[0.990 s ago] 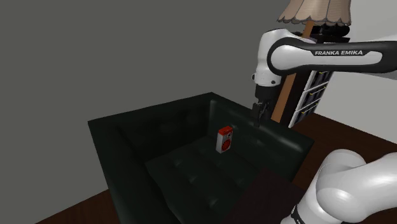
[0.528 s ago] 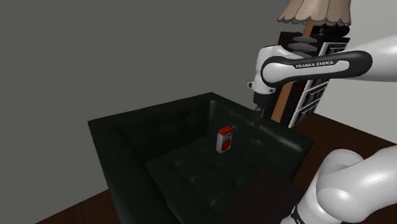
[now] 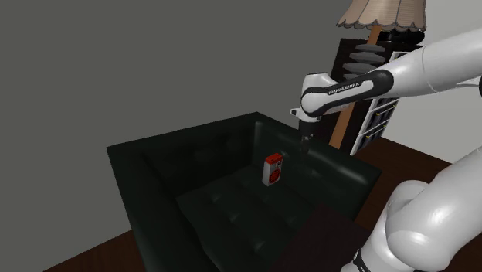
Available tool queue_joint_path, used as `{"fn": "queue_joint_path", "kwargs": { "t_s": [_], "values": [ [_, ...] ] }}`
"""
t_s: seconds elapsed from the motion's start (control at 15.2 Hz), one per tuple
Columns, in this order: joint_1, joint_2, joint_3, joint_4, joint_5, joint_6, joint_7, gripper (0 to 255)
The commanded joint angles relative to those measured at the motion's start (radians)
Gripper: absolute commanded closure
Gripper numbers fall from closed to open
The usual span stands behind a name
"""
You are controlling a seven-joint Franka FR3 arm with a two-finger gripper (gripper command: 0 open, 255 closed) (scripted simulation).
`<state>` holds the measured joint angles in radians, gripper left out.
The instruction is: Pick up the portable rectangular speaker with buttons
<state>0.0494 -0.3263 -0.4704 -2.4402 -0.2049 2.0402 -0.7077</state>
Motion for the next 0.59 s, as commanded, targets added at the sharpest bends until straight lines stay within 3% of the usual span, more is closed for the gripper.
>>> {"fn": "queue_joint_path", "kwargs": {
  "t_s": [0.0, 0.26, 0.53],
  "values": [
    [0.012, 0.073, -0.041, 0.028, 0.018, 0.055, -0.102, 0],
    [0.040, 0.253, -0.100, 0.107, 0.111, 0.155, -0.308, 0],
    [0.034, 0.441, -0.110, 0.210, 0.249, 0.223, -0.528, 0]
  ]
}}
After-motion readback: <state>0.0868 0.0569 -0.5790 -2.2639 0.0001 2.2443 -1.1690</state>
